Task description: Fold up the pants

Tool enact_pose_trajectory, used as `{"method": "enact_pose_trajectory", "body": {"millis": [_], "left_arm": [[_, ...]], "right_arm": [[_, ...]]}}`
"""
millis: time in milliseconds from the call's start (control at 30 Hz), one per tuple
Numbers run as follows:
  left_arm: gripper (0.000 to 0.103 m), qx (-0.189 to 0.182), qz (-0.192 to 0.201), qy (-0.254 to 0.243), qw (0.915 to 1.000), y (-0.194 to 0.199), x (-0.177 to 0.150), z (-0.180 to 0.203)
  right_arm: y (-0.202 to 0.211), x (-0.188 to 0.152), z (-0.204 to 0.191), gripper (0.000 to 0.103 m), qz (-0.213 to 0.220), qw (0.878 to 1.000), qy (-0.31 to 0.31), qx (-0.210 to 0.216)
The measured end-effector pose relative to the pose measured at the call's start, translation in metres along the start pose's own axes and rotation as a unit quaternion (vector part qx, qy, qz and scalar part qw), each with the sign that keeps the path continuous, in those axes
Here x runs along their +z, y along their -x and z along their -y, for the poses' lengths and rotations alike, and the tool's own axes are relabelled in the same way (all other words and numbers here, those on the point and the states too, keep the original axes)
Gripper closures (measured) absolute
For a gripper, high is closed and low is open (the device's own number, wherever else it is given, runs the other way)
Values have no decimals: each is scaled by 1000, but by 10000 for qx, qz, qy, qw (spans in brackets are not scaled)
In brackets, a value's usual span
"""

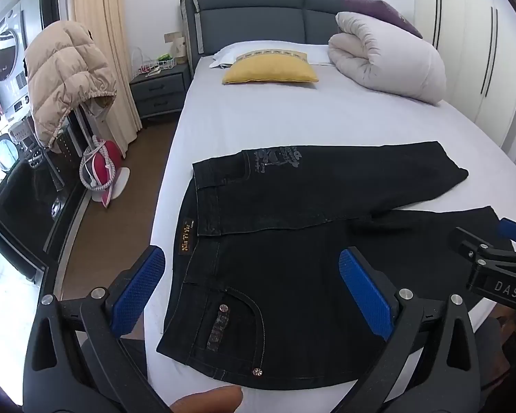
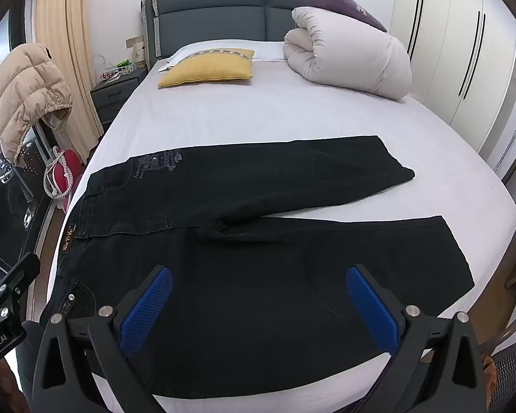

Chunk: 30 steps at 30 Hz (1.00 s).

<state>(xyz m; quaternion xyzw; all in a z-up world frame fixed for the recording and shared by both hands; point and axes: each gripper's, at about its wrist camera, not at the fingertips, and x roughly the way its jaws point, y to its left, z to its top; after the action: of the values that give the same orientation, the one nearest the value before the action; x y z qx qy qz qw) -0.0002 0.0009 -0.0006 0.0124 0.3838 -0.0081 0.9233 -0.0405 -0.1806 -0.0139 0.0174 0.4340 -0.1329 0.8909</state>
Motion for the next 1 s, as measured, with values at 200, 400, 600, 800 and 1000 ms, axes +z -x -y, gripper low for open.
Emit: {"method": "enact_pose_trajectory", "body": {"millis": [200, 400, 600, 800, 1000], "left_arm": [[0, -20, -113, 3, 9999, -6, 1, -2], [0, 29, -64, -40, 10000, -8, 1, -1], [0, 60, -114, -21, 9999, -10, -1, -1], [0, 59, -122, -17, 9999, -11, -2, -2], [0, 56, -136, -13, 9999, -12, -4, -2]], "right_arm": [[0, 0, 0, 0, 0, 10000, -23, 43], [1, 0, 0, 0, -15, 10000, -19, 54], [0, 0, -2, 0, -19, 10000, -10, 55], [0, -1, -1, 0, -35, 10000, -2, 52], [0, -3, -2, 0, -46, 10000, 7, 44]]}}
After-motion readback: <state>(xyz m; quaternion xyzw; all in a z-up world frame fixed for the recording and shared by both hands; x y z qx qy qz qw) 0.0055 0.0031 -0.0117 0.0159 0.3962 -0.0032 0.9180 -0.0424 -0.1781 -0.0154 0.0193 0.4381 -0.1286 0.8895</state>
